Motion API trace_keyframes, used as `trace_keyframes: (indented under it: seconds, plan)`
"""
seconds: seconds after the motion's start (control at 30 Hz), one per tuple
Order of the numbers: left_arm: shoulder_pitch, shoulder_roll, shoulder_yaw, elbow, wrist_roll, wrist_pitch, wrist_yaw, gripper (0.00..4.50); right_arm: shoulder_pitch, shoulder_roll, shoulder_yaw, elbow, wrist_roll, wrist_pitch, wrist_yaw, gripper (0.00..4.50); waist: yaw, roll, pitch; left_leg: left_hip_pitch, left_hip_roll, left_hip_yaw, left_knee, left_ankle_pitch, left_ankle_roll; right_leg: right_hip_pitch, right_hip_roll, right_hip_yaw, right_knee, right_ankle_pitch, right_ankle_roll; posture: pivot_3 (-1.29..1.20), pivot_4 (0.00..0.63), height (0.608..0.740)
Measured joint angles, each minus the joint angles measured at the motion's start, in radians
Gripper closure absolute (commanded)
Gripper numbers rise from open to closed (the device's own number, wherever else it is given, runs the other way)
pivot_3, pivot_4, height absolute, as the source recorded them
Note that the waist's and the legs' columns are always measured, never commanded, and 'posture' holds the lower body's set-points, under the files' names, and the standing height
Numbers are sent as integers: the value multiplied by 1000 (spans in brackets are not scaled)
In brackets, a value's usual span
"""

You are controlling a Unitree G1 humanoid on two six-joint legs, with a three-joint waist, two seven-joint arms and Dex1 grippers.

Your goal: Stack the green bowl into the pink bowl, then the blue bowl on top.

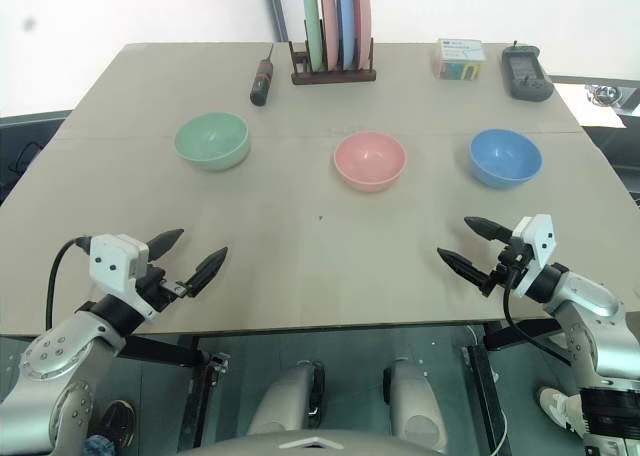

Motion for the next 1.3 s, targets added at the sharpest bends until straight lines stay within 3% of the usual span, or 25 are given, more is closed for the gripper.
trace_keyframes:
  seconds: [0.93,1.13,1.3]
  plan:
    - [-44,-8,4,1,-49,2,18,0,-36,-12,18,-4,-34,-3,-5,14,-1,0,0,0,0,0,0,0,0,0,0,0,0,0,0,0,150,740]
    - [-24,-20,5,-17,-162,1,-52,0,-229,-39,187,-119,-182,95,-91,14,-3,0,-1,0,1,0,0,0,0,-1,0,-1,0,0,-1,0,150,740]
    - [5,-17,12,-32,-259,0,-118,0,-511,-46,370,-45,-309,160,-63,14,-1,-1,-1,-1,0,0,0,0,0,-1,0,0,-1,2,-4,0,150,740]
